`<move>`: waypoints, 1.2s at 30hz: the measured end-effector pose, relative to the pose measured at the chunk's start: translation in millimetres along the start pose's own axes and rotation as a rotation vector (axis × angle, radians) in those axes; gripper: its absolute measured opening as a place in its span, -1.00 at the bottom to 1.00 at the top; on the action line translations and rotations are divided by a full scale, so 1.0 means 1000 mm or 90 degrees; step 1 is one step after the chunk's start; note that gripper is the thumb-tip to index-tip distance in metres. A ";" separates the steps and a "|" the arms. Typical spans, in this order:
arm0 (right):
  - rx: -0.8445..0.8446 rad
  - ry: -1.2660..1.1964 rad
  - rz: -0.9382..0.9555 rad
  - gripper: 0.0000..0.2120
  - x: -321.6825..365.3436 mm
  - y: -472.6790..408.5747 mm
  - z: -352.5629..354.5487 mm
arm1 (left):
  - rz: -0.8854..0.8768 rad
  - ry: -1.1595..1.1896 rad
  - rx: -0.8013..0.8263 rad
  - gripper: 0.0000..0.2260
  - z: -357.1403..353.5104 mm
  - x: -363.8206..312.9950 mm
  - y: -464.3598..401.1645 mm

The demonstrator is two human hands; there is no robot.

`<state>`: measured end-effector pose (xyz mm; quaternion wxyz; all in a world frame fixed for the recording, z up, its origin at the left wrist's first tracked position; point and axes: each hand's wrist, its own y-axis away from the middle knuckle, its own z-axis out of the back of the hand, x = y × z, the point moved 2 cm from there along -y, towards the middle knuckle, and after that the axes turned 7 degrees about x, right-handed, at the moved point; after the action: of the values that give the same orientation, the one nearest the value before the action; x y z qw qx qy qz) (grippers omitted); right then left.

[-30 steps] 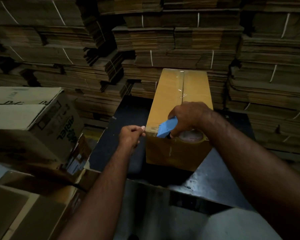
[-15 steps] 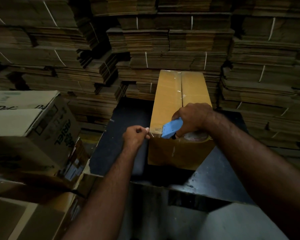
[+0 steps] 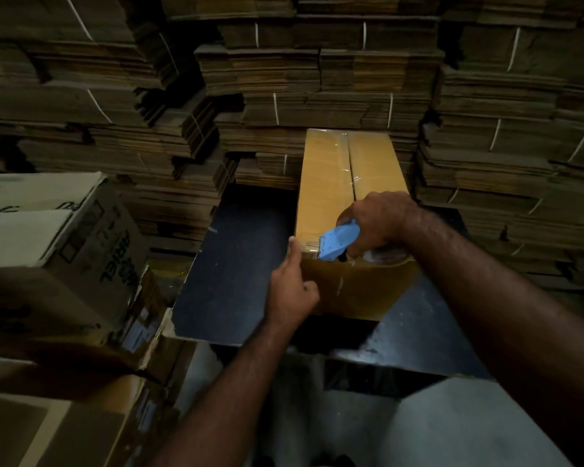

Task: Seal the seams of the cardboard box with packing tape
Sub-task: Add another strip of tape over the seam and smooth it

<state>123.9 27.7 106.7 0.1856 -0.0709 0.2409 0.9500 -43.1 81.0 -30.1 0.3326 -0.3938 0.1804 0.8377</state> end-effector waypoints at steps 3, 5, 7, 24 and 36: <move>0.013 0.003 -0.010 -0.33 0.003 -0.001 0.001 | -0.022 -0.090 0.055 -0.18 -0.002 0.006 -0.004; 0.021 -0.004 -0.017 -0.32 0.004 -0.002 0.001 | -0.126 -0.185 0.013 -0.24 0.004 0.007 -0.008; 0.023 0.003 -0.023 -0.33 0.003 -0.002 0.001 | -0.276 -0.282 -0.047 -0.31 0.006 0.007 -0.013; -0.015 -0.011 0.041 -0.35 0.008 -0.018 0.013 | -0.312 -0.321 -0.120 -0.66 0.018 0.024 -0.057; 0.031 -0.012 0.053 -0.32 -0.031 -0.013 0.001 | -0.312 -0.379 -0.140 -0.63 0.022 0.010 -0.049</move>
<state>157.7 29.0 108.6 0.1500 -0.0471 0.2652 0.9513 -25.7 132.3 -26.8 0.5163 -0.1982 -0.1137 0.8254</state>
